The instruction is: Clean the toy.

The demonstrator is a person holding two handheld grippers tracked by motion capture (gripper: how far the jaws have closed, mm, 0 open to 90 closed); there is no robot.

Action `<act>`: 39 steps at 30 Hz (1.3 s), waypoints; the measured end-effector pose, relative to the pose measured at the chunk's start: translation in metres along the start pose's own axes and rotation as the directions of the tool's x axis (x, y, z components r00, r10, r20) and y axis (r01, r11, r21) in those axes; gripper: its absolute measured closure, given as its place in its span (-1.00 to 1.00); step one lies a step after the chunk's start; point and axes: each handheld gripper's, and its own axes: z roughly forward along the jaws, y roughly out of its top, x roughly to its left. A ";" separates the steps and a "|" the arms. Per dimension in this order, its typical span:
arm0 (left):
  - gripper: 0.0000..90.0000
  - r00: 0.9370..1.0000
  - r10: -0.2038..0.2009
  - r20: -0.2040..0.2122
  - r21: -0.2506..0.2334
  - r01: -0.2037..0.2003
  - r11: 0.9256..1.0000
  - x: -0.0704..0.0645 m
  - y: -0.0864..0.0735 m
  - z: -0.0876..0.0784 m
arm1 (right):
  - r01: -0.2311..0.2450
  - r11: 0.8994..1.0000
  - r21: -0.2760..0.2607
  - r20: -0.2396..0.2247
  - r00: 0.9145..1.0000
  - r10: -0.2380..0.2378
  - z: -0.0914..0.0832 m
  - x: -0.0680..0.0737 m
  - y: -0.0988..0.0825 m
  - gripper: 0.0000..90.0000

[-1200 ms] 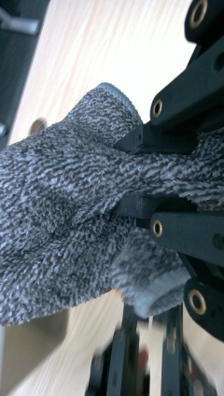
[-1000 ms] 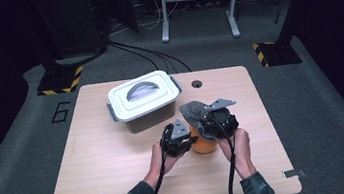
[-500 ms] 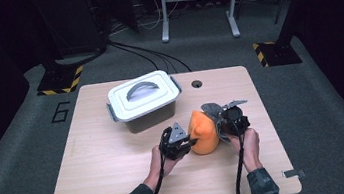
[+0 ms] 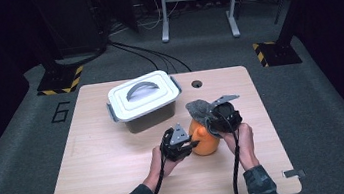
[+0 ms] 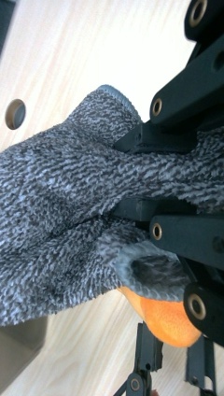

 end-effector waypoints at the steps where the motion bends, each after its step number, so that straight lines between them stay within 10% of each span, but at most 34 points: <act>1: 0.52 1.000 -0.003 -0.003 0.004 0.003 1.000 0.000 0.000 0.000 | -0.012 1.000 0.002 -0.003 1.000 0.012 0.001 -0.002 -0.002 0.62; 5: -0.18 0.995 -0.081 -0.060 0.010 0.082 0.997 -0.004 0.008 0.002 | -0.011 1.000 0.015 0.023 1.000 0.010 0.002 0.000 -0.006 0.63; 8: -0.35 0.992 -0.098 -0.081 0.020 0.100 0.995 -0.005 0.013 0.005 | -0.012 1.000 0.002 0.019 1.000 0.012 0.002 0.002 -0.009 0.63; 17: 0.53 0.999 -0.043 -0.015 0.019 0.043 0.999 -0.010 0.006 0.010 | 0.005 0.999 -0.048 0.036 0.999 -0.003 -0.016 0.001 -0.014 0.63; 21: 0.55 1.000 -0.019 -0.007 0.013 0.019 1.000 -0.013 0.003 0.008 | 0.024 0.997 -0.075 0.000 1.000 -0.024 -0.023 0.004 -0.003 0.63; 25: 0.59 1.000 -0.010 0.000 0.011 0.010 1.000 -0.013 -0.003 0.006 | 0.096 0.995 0.037 0.026 0.995 -0.097 -0.007 0.012 0.002 0.63; 34: 0.61 1.000 -0.001 0.009 0.008 0.001 1.000 -0.015 -0.005 0.004 | -0.028 0.986 0.163 0.128 0.992 0.007 0.022 -0.032 -0.005 0.64; 39: 0.60 1.000 0.004 0.014 0.000 -0.004 1.000 -0.014 -0.007 0.002 | -0.034 0.993 0.109 0.114 0.993 0.022 0.010 -0.034 -0.006 0.63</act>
